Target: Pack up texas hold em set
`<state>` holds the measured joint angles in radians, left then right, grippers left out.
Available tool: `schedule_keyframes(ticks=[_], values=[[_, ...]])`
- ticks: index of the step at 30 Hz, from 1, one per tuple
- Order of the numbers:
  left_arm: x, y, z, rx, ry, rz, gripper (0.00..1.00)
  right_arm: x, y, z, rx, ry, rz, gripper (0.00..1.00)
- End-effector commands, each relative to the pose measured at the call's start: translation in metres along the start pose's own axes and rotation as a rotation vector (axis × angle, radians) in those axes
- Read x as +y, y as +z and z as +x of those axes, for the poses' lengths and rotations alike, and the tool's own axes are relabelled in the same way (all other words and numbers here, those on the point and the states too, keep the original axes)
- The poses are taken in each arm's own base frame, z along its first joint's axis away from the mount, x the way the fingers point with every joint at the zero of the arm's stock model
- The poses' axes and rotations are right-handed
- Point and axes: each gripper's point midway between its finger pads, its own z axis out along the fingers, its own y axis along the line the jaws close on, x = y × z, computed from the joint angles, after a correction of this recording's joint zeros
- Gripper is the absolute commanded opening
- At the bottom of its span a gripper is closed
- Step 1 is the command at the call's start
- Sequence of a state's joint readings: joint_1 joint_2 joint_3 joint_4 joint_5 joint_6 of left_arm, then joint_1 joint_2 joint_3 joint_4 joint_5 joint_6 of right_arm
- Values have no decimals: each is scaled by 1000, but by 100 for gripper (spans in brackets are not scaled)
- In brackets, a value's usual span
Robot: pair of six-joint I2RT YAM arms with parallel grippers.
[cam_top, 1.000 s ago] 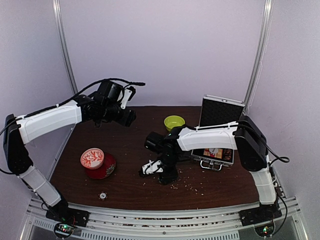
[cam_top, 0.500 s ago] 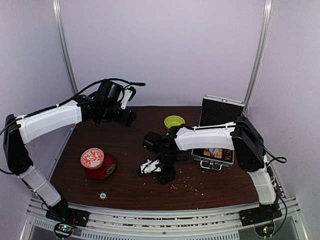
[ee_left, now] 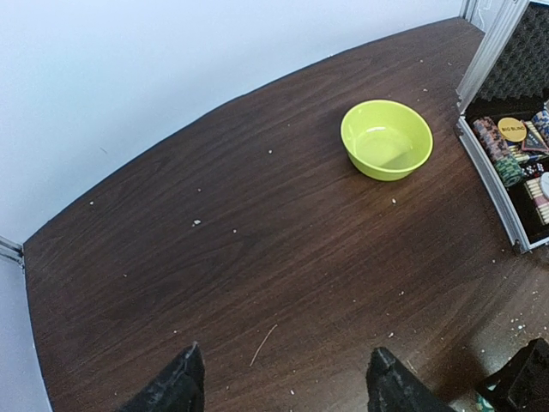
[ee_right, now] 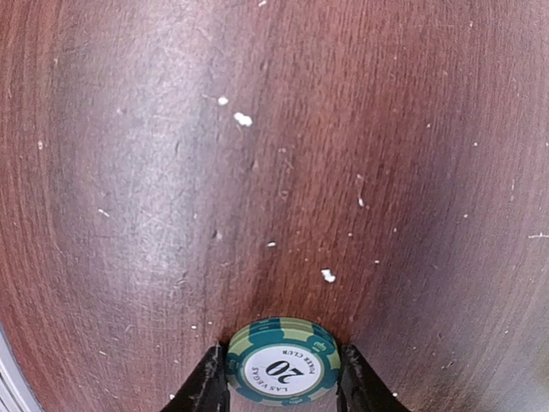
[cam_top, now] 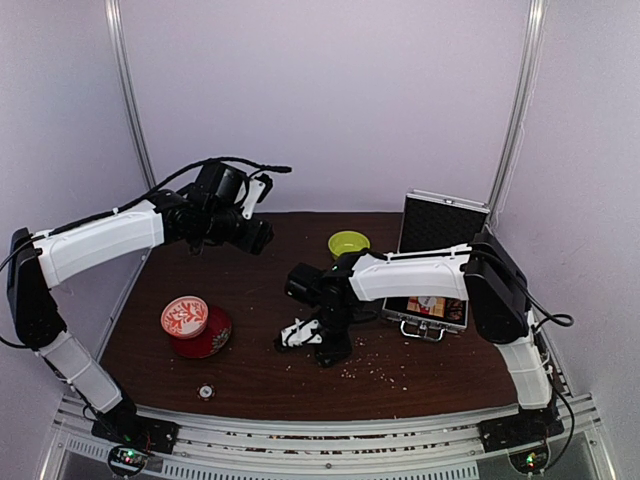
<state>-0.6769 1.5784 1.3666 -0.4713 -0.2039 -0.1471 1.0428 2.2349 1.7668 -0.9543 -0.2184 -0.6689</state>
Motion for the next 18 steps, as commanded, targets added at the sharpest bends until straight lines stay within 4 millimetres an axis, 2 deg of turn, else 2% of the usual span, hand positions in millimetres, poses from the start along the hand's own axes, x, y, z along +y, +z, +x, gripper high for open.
schedule_keyframes(ticks=[1,5,8,15,18], values=[[-2,3,-6,-19,8,8,66,-5,-14,5,5,50,32,31],[-2,4,-5,-16,7,6,66,-15,-38,13,-30,106,60,29],[-1,4,-5,-15,7,3,66,-30,-57,30,-46,171,110,28],[-2,5,-5,-12,7,6,66,-94,-101,106,-54,398,317,28],[-3,6,-3,-7,7,7,66,-115,-113,137,-28,469,421,27]])
